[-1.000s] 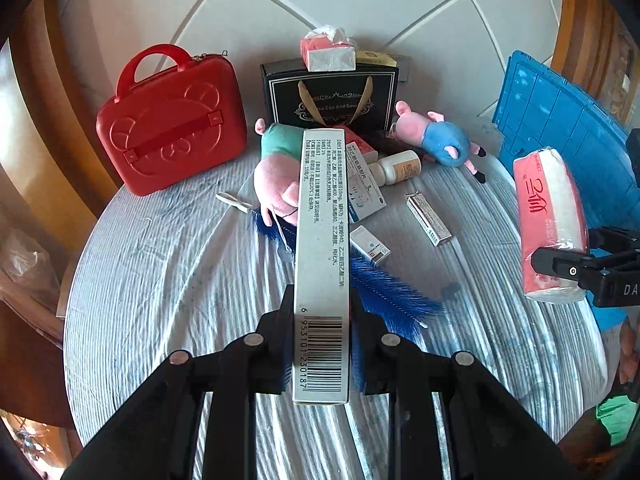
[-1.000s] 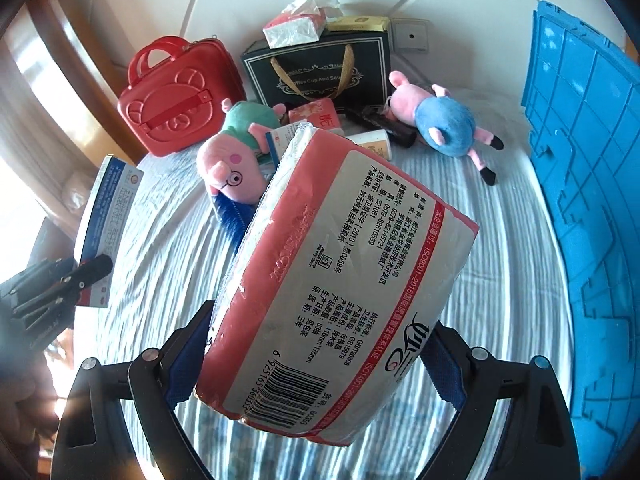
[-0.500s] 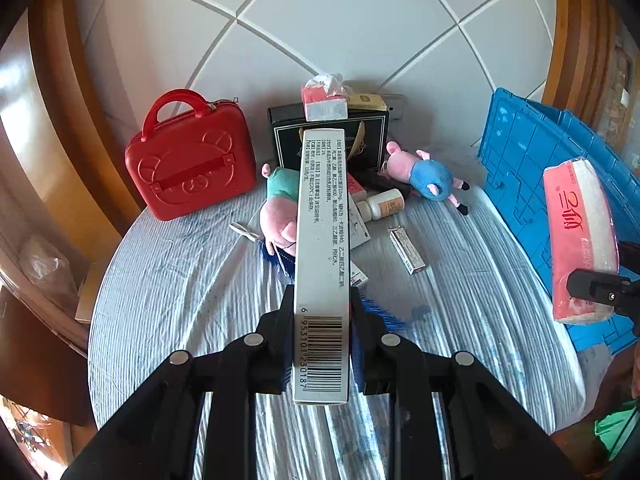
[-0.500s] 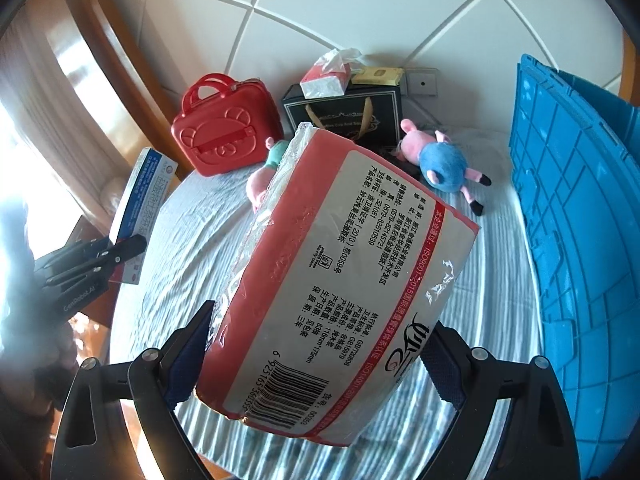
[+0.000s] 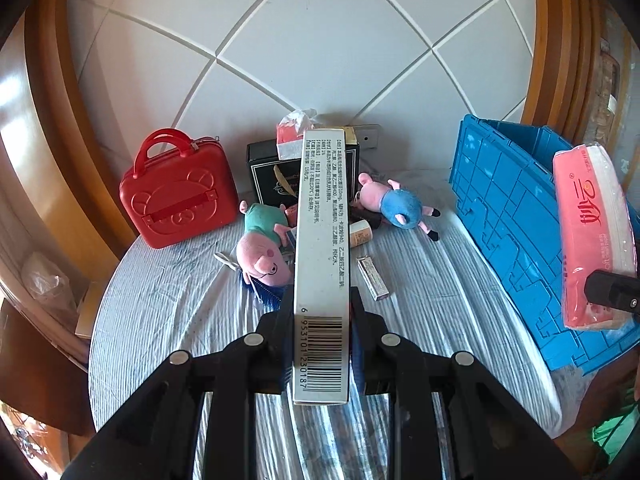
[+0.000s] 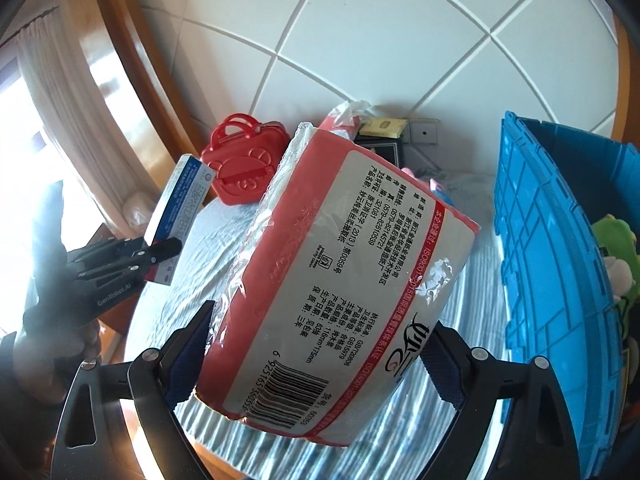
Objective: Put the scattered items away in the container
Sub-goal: 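Lift the medicine box and tissue pack and carry both over the blue crate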
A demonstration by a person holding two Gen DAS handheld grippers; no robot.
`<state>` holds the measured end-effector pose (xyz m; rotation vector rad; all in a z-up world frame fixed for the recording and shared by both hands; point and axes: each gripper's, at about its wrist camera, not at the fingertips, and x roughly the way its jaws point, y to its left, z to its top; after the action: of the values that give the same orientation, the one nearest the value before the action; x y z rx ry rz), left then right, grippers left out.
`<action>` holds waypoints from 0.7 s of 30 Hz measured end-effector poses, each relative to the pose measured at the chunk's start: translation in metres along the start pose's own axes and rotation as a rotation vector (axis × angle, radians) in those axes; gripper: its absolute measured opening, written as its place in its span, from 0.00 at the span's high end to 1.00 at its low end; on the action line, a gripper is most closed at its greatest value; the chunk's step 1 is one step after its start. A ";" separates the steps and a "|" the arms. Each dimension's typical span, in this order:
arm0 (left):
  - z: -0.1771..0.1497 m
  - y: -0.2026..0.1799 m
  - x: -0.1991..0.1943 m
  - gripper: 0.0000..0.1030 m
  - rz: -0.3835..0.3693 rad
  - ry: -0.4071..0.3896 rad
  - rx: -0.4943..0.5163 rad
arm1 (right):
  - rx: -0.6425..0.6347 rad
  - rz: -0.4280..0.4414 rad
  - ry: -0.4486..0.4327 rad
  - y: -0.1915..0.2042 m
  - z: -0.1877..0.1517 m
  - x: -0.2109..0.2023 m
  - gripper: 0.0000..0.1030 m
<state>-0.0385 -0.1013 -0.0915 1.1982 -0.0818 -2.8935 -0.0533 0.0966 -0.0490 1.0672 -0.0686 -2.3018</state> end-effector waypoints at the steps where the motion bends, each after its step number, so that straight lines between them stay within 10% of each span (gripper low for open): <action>1: 0.003 -0.005 -0.002 0.78 0.000 -0.006 0.003 | 0.000 0.003 -0.009 -0.003 0.001 -0.005 0.10; 21: 0.062 -0.117 -0.018 0.78 -0.070 -0.079 0.062 | 0.046 0.000 -0.135 -0.084 0.012 -0.092 0.10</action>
<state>-0.0679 0.0184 -0.0409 1.1175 -0.1339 -3.0205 -0.0570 0.2129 -0.0025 0.9328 -0.1750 -2.3803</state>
